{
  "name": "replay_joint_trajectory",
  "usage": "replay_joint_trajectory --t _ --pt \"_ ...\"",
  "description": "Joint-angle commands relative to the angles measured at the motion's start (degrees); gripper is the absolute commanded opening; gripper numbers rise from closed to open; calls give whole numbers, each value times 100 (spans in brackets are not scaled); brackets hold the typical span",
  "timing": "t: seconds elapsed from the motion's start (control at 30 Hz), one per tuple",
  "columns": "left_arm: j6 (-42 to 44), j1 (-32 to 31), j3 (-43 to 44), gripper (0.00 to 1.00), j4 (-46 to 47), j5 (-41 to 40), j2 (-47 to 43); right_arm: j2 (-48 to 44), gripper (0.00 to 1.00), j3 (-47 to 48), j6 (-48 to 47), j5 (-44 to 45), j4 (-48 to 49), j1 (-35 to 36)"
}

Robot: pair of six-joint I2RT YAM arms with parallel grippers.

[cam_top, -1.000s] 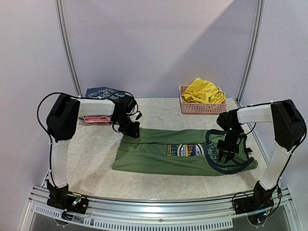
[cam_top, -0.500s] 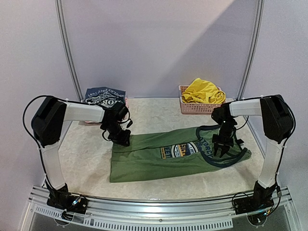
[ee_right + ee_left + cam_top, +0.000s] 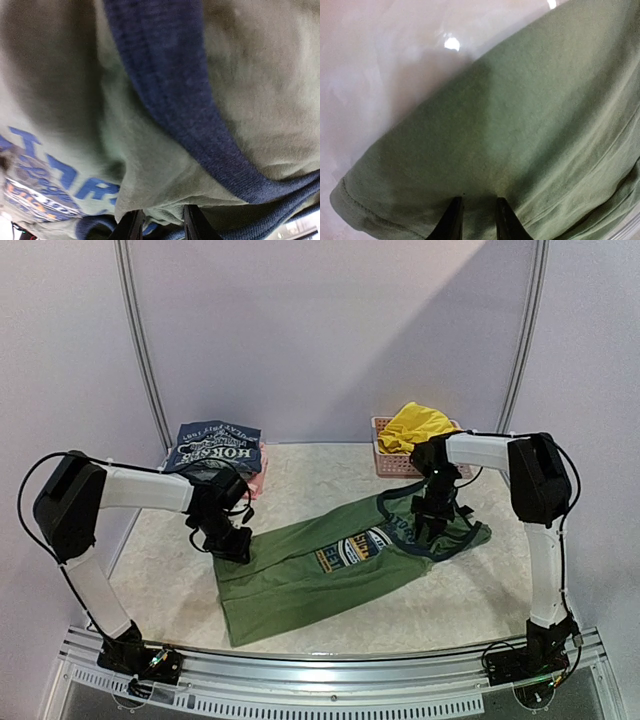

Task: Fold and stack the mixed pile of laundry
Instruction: Rotate the rectangle-folded tank top at the center of the board.

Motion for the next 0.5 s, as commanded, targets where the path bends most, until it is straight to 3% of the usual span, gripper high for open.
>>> replay_joint_trajectory --t 0.0,0.23,0.47 --pt "-348 -55 -512 22 -620 113 -225 1043 29 704 54 -189 801 242" --pt "-762 -64 -1178 22 -1010 226 -1034 1961 30 2177 253 -529 552 719" --pt "-1447 -253 -1724 23 -1169 466 -1837 2743 32 3380 530 -1245 915 1202"
